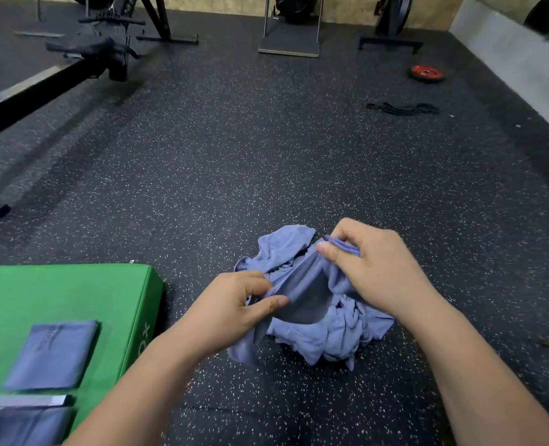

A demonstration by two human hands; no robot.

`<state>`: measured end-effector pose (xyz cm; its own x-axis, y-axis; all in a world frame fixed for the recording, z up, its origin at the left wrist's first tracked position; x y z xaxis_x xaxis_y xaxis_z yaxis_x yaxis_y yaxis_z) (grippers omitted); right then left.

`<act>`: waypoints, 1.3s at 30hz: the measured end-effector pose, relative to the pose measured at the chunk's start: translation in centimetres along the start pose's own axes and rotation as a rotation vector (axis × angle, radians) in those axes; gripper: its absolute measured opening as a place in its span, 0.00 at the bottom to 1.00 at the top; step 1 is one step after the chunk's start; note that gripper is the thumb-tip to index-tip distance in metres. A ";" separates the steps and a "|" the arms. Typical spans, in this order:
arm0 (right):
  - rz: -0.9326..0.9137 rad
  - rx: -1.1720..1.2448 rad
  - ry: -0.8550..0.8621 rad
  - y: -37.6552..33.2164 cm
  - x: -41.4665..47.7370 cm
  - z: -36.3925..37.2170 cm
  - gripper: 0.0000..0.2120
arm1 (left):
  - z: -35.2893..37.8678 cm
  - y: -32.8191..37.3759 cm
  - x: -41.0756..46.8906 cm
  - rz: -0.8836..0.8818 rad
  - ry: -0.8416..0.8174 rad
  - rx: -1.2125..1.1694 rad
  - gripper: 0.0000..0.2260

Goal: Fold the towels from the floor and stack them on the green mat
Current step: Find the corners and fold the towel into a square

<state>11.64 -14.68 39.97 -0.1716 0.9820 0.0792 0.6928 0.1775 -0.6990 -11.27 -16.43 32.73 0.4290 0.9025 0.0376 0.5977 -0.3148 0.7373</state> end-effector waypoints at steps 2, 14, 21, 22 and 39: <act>-0.002 -0.035 0.104 0.6 -0.1 -1.4 0.13 | -0.5 -0.5 0.0 -0.017 0.037 0.048 0.21; -0.035 0.091 -0.072 -1.7 -1.0 2.5 0.14 | 0.8 0.9 0.6 -0.060 0.176 0.078 0.18; -0.044 0.123 -0.146 -2.8 -1.4 4.1 0.16 | 0.1 0.9 0.6 -0.123 0.303 0.153 0.20; -0.043 0.118 -0.146 -2.8 -1.4 4.1 0.17 | -0.1 0.8 0.5 -0.137 0.322 0.173 0.19; -0.051 0.093 -0.201 -3.3 -1.5 4.9 0.16 | -0.5 1.4 0.3 -0.073 0.404 0.288 0.13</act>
<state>6.18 -17.01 38.69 -0.3472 0.9376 -0.0209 0.6141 0.2104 -0.7606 -10.64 -16.48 34.14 0.1164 0.9490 0.2930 0.8037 -0.2633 0.5336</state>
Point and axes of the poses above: each hand's wrist, its own x-axis towards the middle knuckle, its own z-axis out of the palm, y = z × x, the point moved 6 cm from there along x, towards the middle knuckle, and after that the axes turned 2 degrees about -z, right-handed, at the moved point
